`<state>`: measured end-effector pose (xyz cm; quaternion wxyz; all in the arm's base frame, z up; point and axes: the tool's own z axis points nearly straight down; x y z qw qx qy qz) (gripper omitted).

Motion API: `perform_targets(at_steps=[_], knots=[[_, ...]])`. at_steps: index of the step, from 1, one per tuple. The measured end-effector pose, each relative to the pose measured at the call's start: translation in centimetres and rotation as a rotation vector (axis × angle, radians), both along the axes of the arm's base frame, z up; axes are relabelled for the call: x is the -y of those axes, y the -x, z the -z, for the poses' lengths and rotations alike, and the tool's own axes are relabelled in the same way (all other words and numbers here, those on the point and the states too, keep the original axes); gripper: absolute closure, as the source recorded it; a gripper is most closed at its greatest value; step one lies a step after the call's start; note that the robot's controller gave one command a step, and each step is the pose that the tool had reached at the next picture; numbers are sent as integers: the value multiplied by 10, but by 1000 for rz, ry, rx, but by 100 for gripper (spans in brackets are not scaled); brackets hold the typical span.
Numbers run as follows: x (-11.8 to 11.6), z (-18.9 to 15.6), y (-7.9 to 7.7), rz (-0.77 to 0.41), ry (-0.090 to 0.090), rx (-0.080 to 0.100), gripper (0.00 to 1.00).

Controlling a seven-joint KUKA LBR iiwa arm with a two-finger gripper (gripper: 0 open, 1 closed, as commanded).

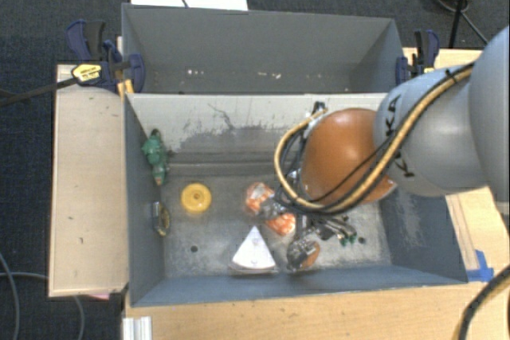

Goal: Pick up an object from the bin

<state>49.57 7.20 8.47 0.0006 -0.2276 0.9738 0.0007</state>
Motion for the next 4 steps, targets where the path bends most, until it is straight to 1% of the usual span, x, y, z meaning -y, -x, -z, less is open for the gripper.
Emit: perform_targets(at_steps=[1,2,3,4], knots=[[47,2,-38,-23,-1,-3,0],[74,5,-65,11,4,3,0],[99,-17,-81,153,1,4,100],[99,-17,-81,154,1,4,100]])
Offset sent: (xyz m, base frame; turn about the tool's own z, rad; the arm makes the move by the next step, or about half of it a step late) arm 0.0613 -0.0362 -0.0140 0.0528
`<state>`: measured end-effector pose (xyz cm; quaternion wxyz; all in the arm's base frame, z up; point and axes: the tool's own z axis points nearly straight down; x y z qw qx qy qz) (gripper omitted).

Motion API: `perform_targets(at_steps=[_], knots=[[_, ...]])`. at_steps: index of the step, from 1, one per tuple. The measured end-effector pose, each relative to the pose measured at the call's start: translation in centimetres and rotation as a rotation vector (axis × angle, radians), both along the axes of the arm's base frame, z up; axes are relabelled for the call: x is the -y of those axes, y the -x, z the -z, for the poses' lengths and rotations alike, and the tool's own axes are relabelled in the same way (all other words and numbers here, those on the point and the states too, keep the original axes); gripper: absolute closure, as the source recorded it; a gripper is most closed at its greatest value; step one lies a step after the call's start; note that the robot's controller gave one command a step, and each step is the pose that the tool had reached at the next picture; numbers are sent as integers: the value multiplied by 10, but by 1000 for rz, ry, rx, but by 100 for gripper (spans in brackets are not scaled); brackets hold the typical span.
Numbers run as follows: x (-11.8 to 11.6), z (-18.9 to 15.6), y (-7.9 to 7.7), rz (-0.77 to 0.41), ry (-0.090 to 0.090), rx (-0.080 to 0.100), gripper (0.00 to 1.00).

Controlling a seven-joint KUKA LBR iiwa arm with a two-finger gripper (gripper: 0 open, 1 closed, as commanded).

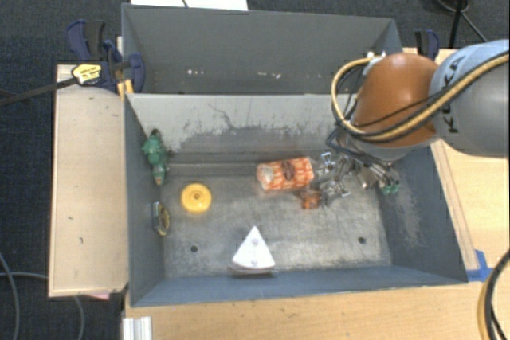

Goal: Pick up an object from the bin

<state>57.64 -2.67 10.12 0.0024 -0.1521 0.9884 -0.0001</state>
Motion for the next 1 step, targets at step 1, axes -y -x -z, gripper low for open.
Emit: perform_targets(at_steps=[1], knots=[[-9,-39,7,9,-1,-11,100]])
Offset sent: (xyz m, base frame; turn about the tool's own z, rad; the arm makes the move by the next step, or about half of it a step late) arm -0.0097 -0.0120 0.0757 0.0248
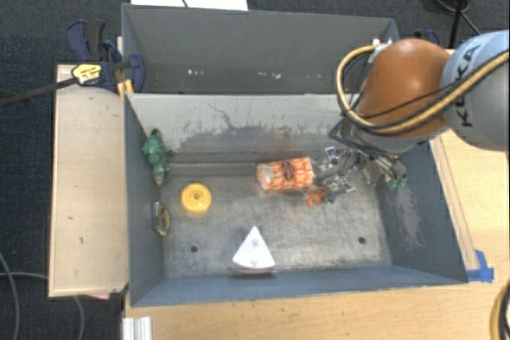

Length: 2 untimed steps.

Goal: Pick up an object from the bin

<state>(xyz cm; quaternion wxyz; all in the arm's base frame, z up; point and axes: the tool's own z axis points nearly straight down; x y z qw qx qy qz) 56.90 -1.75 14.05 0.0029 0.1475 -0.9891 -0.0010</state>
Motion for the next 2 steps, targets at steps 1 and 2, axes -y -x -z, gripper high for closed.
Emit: perform_targets(at_steps=[1,2], knots=[[18,-36,0,13,-1,12,100],[2,-69,-1,-12,1,6,100]])
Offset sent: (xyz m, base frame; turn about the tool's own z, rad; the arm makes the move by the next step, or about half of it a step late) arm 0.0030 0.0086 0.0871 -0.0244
